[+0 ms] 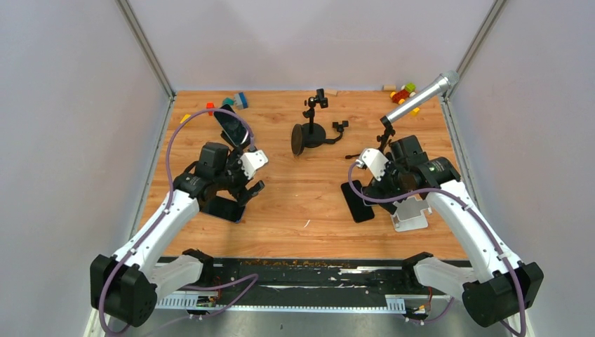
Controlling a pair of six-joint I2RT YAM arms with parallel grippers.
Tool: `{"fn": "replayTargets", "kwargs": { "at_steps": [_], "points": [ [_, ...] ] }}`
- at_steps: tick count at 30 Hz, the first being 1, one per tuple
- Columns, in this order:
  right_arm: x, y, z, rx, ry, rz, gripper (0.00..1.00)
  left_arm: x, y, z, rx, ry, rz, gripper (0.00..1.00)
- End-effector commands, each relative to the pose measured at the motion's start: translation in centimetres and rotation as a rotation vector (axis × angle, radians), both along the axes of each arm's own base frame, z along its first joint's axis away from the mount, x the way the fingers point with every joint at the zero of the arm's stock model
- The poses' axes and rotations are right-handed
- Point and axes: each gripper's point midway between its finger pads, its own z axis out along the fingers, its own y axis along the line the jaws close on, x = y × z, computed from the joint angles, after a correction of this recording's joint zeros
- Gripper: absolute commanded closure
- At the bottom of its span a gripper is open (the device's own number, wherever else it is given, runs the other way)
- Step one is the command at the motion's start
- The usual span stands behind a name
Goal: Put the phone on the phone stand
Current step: Place the phone stand with the phone at the center of the board, then adjust the phone stand at the center of the board.
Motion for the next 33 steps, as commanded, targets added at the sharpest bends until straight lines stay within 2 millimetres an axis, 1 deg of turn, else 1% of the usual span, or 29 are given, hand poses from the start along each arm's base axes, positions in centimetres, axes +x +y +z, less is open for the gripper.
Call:
{"fn": "replayTargets", "kwargs": {
  "at_steps": [1,2,3,4,5,6,7,9,13,14,18,21,23,24,25,26,27,28,29,30,31,32,33],
  "points": [
    [3.5,2.4,3.3,0.123,-0.15,-0.006,0.1,3.0,-1.0,1.9,-0.028,-0.069,0.054,0.0],
    [4.3,2.8,3.9,0.148,-0.18,-0.01,0.1,3.5,-1.3,2.5,-0.034,-0.079,0.055,0.0],
    [5.1,3.4,4.4,0.17,-0.203,-0.012,0.1,3.9,-1.7,2.1,-0.029,-0.064,0.057,0.0],
    [5.7,3.8,4.7,0.189,-0.22,-0.016,0.1,4.4,-2.0,2.7,-0.033,-0.075,0.06,0.0],
    [6.2,4.1,4.9,0.203,-0.229,-0.016,0.1,4.9,-2.4,2.4,-0.029,-0.068,0.066,0.0],
    [6.5,4.4,4.9,0.208,-0.225,-0.011,0.1,5.2,-2.7,2.7,-0.033,-0.075,0.069,0.0],
    [6.7,4.4,4.7,0.203,-0.216,-0.009,0.1,5.6,-3.2,2.4,-0.034,-0.072,0.071,0.0],
    [6.8,4.1,4.2,0.169,-0.191,-0.007,0.1,5.9,-4.1,2.1,-0.039,-0.066,0.067,0.0],
    [6.6,2.8,3.2,0.093,-0.164,-0.03,0.1,5.7,-6.0,1.2,-0.037,-0.056,0.027,0.0],
    [6.4,2.7,3.2,0.092,-0.167,-0.031,0.1,5.6,-6.5,0.8,-0.029,-0.052,0.016,0.0],
    [5.7,2.4,3.2,0.096,-0.171,-0.036,0.1,5.3,-7.7,0.5,-0.013,-0.065,-0.012,0.0],
    [5.7,2.9,3.5,0.126,-0.178,-0.025,0.1,5.3,-8.4,0.7,-0.025,-0.087,-0.023,0.0],
    [5.9,3.8,3.7,0.167,-0.176,-0.014,0.1,6.4,-9.0,1.2,-0.056,-0.121,0.005,0.0],
    [6.1,4.2,3.8,0.186,-0.176,-0.012,0.1,7.4,-9.6,1.8,-0.086,-0.147,0.023,0.0],
    [6.2,4.5,3.8,0.2,-0.175,-0.012,0.11,8.3,-9.6,1.4,-0.076,-0.153,0.053,0.0],
    [6.4,4.9,3.9,0.215,-0.175,-0.006,0.11,9.7,-10.2,2.6,-0.112,-0.189,0.085,0.0],
    [6.5,5.1,3.9,0.223,-0.176,-0.007,0.11,11.0,-10.3,2.3,-0.113,-0.198,0.133,0.0],
    [6.6,5.2,3.9,0.23,-0.178,-0.006,0.11,12.1,-10.7,3.3,-0.13,-0.218,0.157,0.0],
    [6.7,5.3,3.9,0.236,-0.181,-0.007,0.11,13.0,-10.9,2.5,-0.134,-0.205,0.2,0.0],
    [6.8,5.5,3.8,0.242,-0.183,-0.006,0.11,13.8,-11.3,3.2,-0.158,-0.21,0.217,0.0],
    [6.9,5.6,3.8,0.249,-0.186,-0.007,0.11,14.5,-11.9,2.8,-0.189,-0.195,0.246,0.0],
    [7.1,5.8,3.7,0.257,-0.193,-0.006,0.11,15.1,-12.4,3.2,-0.217,-0.195,0.26,0.0],
    [7.3,5.9,3.7,0.264,-0.197,-0.007,0.11,15.7,-12.8,2.5,-0.243,-0.178,0.298,0.0]
  ]
}}
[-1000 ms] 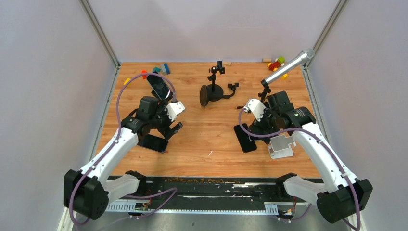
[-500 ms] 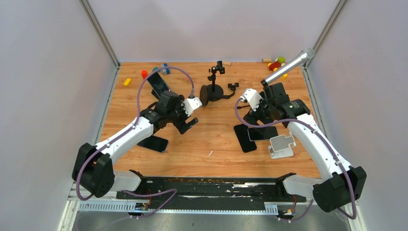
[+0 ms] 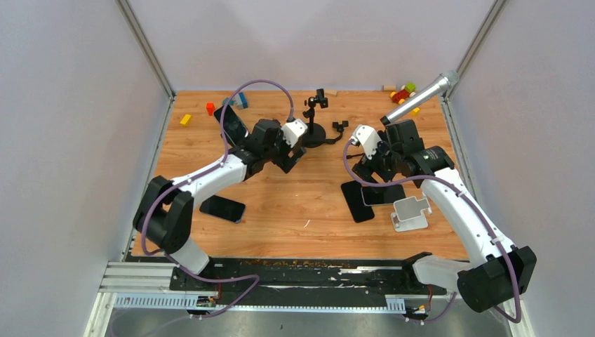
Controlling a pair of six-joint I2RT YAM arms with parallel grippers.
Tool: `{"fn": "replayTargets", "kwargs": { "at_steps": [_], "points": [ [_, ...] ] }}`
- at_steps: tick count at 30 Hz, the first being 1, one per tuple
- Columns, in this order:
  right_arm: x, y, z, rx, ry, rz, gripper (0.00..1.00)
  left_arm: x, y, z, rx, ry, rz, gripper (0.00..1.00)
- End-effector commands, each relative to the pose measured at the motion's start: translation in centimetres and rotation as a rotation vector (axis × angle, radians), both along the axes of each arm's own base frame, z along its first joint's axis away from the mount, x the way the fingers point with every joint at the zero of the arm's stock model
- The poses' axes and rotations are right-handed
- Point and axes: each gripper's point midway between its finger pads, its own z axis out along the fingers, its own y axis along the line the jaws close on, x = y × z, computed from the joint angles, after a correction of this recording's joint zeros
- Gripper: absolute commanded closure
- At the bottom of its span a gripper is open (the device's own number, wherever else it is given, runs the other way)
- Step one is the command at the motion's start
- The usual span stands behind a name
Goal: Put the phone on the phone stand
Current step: Adjust the phone stand at the center of the board.
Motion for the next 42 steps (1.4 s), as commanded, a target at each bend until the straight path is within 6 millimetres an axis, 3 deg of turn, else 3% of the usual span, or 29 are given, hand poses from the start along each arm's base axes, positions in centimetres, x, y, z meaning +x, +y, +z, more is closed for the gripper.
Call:
{"fn": "replayTargets", "kwargs": {
  "at_steps": [1,9,10,11,12,13,14,15,16,17,20,28,42],
  "points": [
    [1.4,1.6,0.6,0.082,-0.049,0.001,0.11,4.5,-2.1,3.6,-0.199,-0.086,0.174,0.01],
    [2.3,2.7,-1.1,0.116,-0.014,-0.003,0.11,7.4,-4.3,0.7,-0.29,-0.001,0.342,0.02],
    [2.3,2.7,-1.2,0.117,-0.01,-0.003,0.11,7.9,-4.6,1.1,-0.303,-0.004,0.351,0.02],
    [2.4,2.8,-1.4,0.117,-0.006,-0.002,0.11,8.1,-4.6,-0.2,-0.293,0.02,0.376,0.02],
    [2.4,2.8,-1.6,0.116,-0.001,-0.001,0.11,8.6,-5.0,0.3,-0.303,0.013,0.384,0.02],
    [2.4,2.8,-1.7,0.114,0.002,-0.002,0.11,8.9,-4.9,-1.1,-0.281,0.033,0.41,0.02],
    [2.4,2.8,-1.9,0.113,0.006,-0.003,0.11,9.5,-5.3,-0.7,-0.287,0.027,0.418,0.02],
    [2.4,2.8,-2.0,0.112,0.01,-0.003,0.11,9.6,-5.2,-2.3,-0.257,0.05,0.437,0.02],
    [2.4,2.8,-2.2,0.109,0.015,-0.003,0.11,10.2,-5.5,-1.9,-0.26,0.043,0.445,0.03],
    [2.3,2.8,-2.3,0.108,0.016,-0.002,0.11,10.4,-5.3,-3.2,-0.228,0.062,0.462,0.03],
    [2.2,2.8,-2.6,0.106,0.024,0.0,0.11,11.1,-5.4,-3.6,-0.199,0.064,0.472,0.08],
    [1.6,2.6,-3.3,0.101,0.041,0.003,0.11,11.0,-5.5,-4.5,-0.164,0.077,0.446,0.25],
    [0.8,2.1,-2.9,0.093,0.021,0.008,0.11,8.5,-4.4,-4.3,-0.2,0.097,0.435,0.6]
  ]
}}
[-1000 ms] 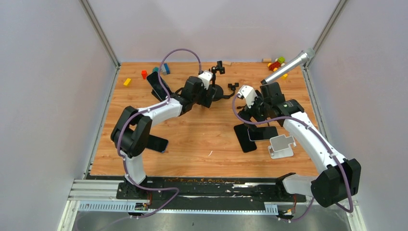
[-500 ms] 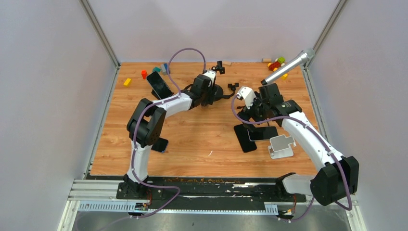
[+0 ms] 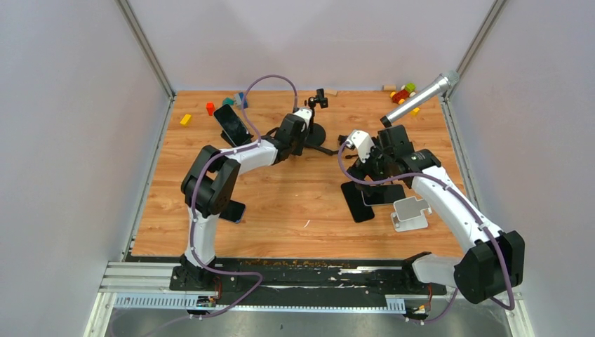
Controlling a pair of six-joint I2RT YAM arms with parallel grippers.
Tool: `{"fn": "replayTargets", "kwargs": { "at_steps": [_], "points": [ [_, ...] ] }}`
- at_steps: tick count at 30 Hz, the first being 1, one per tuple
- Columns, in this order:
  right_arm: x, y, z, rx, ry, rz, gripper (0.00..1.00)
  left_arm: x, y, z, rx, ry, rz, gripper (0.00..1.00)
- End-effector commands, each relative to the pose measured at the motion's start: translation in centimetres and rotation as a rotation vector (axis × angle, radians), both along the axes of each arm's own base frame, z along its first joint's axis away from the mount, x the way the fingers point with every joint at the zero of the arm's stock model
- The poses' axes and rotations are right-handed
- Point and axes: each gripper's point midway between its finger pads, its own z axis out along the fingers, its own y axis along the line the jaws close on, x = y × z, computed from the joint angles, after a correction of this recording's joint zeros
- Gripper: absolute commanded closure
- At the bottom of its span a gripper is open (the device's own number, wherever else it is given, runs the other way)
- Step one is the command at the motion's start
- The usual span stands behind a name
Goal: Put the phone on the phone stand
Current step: Adjust the phone stand at the center of the board.
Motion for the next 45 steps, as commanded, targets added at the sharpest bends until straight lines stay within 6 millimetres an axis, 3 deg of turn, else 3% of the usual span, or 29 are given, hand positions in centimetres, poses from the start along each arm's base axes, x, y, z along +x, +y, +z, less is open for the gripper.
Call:
{"fn": "replayTargets", "kwargs": {
  "at_steps": [1,9,17,23,31,38,45],
  "points": [
    [0.1,0.3,1.4,0.023,-0.055,0.014,0.11,-0.5,-0.2,3.7,-0.07,-0.059,0.0,0.61],
    [1.4,1.1,1.6,0.041,-0.055,0.025,0.11,-0.9,0.4,5.9,-0.111,-0.09,0.012,0.74],
    [4.8,3.4,2.9,0.111,-0.082,0.021,0.11,-1.5,1.7,6.7,-0.215,-0.063,-0.009,1.0],
    [7.4,4.6,4.2,0.162,-0.147,-0.006,0.12,-2.1,1.2,7.9,-0.383,-0.015,-0.095,1.0],
    [9.9,6.7,6.4,0.251,-0.209,0.012,0.13,-4.4,-2.0,8.6,-0.594,0.062,-0.272,1.0],
    [12.1,7.5,6.2,0.233,-0.217,0.023,0.17,-5.5,-3.1,8.5,-0.676,0.103,-0.317,1.0],
    [12.2,8.0,5.3,0.211,-0.21,0.052,0.4,-6.0,-3.3,8.1,-0.698,0.127,-0.327,1.0]
  ]
}}
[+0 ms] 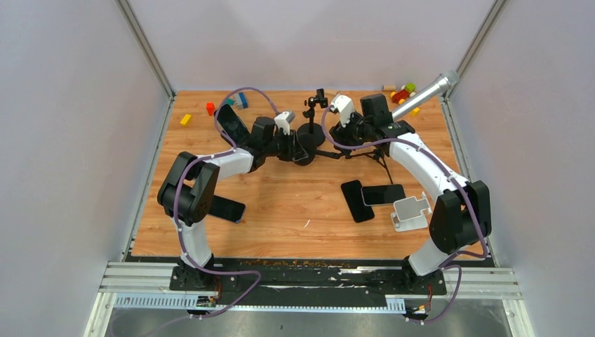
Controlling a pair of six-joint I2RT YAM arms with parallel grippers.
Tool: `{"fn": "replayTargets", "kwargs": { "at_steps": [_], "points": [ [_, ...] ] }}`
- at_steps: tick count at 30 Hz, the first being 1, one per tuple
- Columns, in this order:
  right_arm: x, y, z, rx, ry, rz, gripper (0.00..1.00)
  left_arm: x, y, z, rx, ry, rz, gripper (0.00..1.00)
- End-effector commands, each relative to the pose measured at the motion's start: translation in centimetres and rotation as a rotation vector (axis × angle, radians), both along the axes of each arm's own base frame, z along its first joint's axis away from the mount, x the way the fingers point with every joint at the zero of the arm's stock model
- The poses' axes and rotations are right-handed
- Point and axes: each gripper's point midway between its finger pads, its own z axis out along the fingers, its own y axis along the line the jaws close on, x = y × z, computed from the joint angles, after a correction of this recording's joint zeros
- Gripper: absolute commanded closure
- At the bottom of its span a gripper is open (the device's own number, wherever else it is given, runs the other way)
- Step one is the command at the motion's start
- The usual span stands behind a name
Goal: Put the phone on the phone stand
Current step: Adjust the phone stand at the center of the board.
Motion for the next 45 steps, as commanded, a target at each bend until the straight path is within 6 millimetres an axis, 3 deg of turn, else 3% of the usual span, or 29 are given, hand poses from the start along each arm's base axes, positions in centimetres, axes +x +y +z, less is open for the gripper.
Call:
{"fn": "replayTargets", "kwargs": {
  "at_steps": [1,11,19,30,34,40,45],
  "points": [
    [0.7,1.2,2.2,0.021,-0.075,0.039,0.43,0.4,-1.3,4.4,-0.118,-0.099,-0.034,1.0],
    [-1.3,2.0,4.5,-0.022,-0.127,0.123,0.7,-0.5,-1.3,3.1,-0.145,-0.042,-0.029,0.99],
    [-2.4,3.0,4.3,-0.154,-0.147,0.188,1.0,-0.8,-1.4,2.6,-0.134,-0.034,-0.053,0.71],
    [-3.3,3.4,6.2,-0.251,-0.159,0.272,1.0,-2.1,-0.9,1.9,-0.069,-0.032,-0.118,0.29],
    [-4.7,3.6,6.5,-0.279,-0.15,0.327,1.0,-2.8,-0.3,2.5,-0.019,-0.061,-0.151,0.22],
    [-8.4,4.8,5.7,-0.373,-0.167,0.495,1.0,-3.6,3.2,4.6,0.14,-0.165,-0.159,0.17],
    [-11.9,6.9,4.3,-0.457,-0.198,0.68,1.0,-3.7,8.4,6.5,0.334,-0.231,-0.104,0.1]
  ]
}}
